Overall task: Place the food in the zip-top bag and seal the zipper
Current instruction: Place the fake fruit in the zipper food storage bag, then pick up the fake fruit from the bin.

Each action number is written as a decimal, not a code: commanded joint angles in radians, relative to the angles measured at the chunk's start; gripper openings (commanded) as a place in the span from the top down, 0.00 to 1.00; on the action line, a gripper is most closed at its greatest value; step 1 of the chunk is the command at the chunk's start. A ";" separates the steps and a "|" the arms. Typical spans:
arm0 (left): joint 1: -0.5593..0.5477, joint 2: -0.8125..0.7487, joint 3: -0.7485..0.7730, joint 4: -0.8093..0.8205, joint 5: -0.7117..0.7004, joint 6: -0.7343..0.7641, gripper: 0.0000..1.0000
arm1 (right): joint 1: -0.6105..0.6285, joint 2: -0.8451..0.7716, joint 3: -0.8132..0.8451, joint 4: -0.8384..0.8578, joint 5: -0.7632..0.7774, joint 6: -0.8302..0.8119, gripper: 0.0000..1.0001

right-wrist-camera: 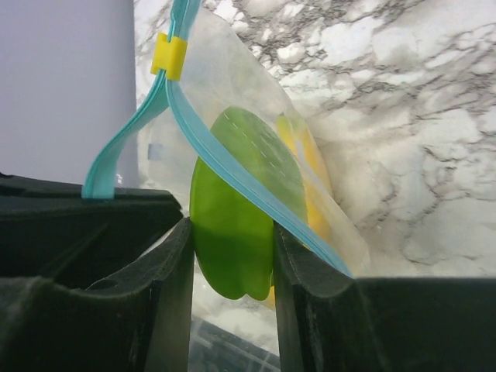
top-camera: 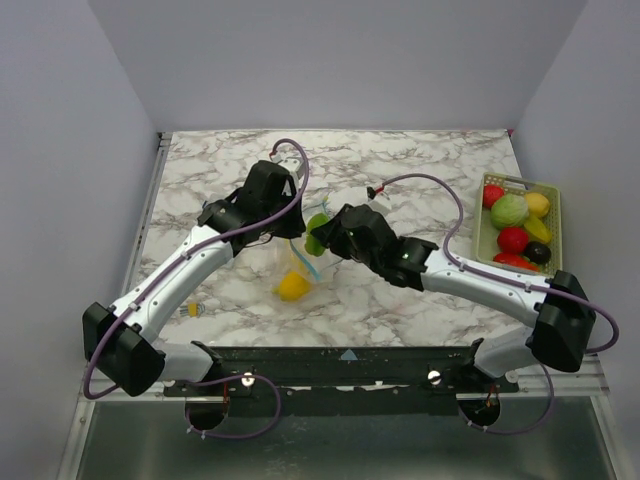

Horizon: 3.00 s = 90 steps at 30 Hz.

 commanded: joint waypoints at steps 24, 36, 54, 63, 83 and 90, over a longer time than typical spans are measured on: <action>-0.010 -0.067 -0.012 0.108 0.063 -0.001 1.00 | 0.009 0.136 0.012 0.249 0.109 -0.284 0.37; -0.007 -0.040 0.003 0.073 0.010 -0.005 1.00 | 0.010 0.007 0.041 -0.081 0.047 -0.252 0.43; -0.021 0.005 -0.006 0.103 0.102 -0.006 1.00 | 0.010 0.057 0.332 -0.275 -0.038 -0.242 0.69; -0.019 0.003 0.026 0.043 -0.038 0.017 1.00 | -0.001 -0.132 0.349 -0.372 0.020 -0.250 0.68; -0.013 0.080 0.095 -0.037 -0.018 0.059 1.00 | -1.054 -0.190 -0.008 -0.509 0.215 -0.503 0.53; -0.013 0.073 0.048 0.004 0.060 0.042 1.00 | -1.092 -0.005 -0.046 -0.412 0.462 -0.576 0.25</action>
